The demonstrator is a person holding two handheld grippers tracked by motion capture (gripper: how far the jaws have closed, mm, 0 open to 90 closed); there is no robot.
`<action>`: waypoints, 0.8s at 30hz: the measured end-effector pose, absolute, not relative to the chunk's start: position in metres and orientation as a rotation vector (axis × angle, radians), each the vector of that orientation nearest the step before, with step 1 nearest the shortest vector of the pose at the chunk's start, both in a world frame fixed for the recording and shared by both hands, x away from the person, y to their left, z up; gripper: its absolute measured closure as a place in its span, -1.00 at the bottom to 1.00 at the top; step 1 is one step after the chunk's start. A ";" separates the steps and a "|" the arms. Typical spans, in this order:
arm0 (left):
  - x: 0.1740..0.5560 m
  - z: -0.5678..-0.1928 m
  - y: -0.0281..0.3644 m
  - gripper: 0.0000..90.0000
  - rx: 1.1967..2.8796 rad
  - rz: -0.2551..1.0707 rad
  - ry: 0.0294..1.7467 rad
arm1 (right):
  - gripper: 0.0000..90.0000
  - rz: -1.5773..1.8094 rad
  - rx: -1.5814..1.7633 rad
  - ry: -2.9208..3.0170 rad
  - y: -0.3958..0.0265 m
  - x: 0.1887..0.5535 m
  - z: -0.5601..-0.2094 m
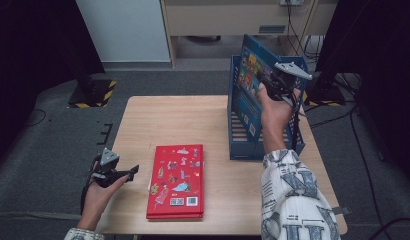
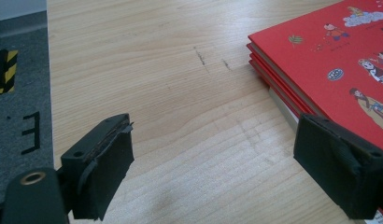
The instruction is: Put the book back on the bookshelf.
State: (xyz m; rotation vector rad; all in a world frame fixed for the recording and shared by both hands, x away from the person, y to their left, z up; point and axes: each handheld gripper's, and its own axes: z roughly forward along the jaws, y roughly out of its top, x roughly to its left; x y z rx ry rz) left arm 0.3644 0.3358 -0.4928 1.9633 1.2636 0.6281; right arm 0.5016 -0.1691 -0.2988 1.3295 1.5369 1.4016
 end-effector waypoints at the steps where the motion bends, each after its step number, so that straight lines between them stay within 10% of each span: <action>1: 0.365 -0.493 0.336 -0.76 1.966 0.627 1.265 | 0.85 1.399 1.331 1.537 -0.169 0.502 -0.299; 24: 0.364 -0.491 0.336 -0.75 1.975 0.642 1.255 | 0.85 1.389 1.318 1.550 -0.163 0.508 -0.306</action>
